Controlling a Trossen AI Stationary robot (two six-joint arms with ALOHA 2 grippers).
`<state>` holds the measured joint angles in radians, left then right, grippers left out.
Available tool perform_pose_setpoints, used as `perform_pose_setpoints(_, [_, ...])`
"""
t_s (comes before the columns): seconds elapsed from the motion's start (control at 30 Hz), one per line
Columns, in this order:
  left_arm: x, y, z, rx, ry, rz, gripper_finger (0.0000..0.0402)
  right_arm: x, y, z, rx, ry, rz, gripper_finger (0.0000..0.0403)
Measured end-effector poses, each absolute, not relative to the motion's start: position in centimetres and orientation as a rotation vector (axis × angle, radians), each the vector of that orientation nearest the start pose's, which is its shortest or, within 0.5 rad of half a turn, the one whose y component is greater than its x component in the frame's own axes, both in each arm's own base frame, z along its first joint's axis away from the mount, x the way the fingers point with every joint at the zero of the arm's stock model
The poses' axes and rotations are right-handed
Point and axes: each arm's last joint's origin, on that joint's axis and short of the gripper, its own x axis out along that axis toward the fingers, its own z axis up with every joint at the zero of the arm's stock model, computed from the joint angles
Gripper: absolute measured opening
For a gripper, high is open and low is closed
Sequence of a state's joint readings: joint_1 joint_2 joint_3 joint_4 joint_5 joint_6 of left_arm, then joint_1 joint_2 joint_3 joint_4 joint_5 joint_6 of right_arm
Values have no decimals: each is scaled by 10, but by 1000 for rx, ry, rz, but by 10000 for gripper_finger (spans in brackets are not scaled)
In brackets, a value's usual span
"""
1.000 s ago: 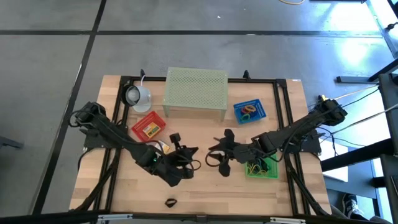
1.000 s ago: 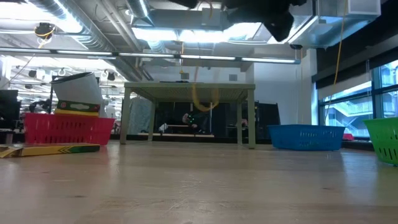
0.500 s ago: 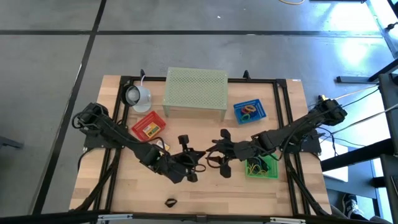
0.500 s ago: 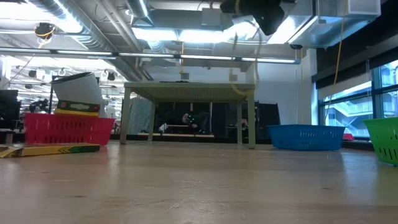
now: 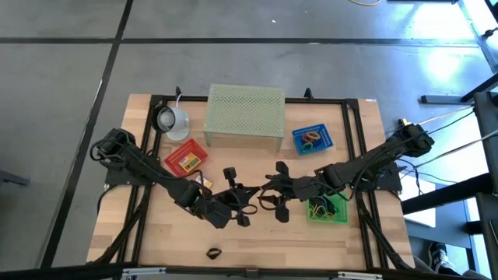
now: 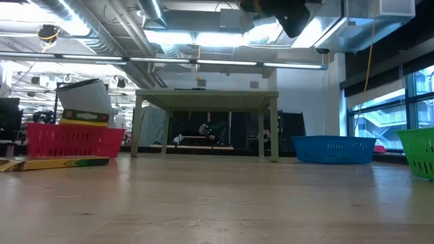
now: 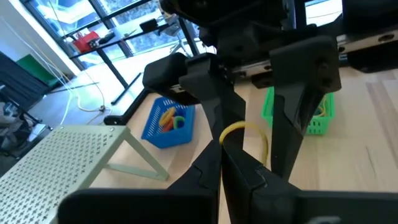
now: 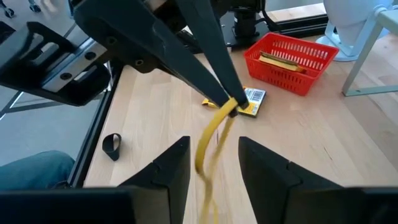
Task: Pick & Place Office Desk Supplies
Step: Put the yellow rubber band into the green bin
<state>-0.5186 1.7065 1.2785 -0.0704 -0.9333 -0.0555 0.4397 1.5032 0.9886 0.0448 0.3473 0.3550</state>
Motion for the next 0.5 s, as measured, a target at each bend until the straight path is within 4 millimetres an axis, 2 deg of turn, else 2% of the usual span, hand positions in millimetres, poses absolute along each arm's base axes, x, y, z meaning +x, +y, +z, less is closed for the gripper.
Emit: perform_pose_setpoints(0.5, [345,-170,288,294,282,361,2,305,125,256,174,441,-8,128])
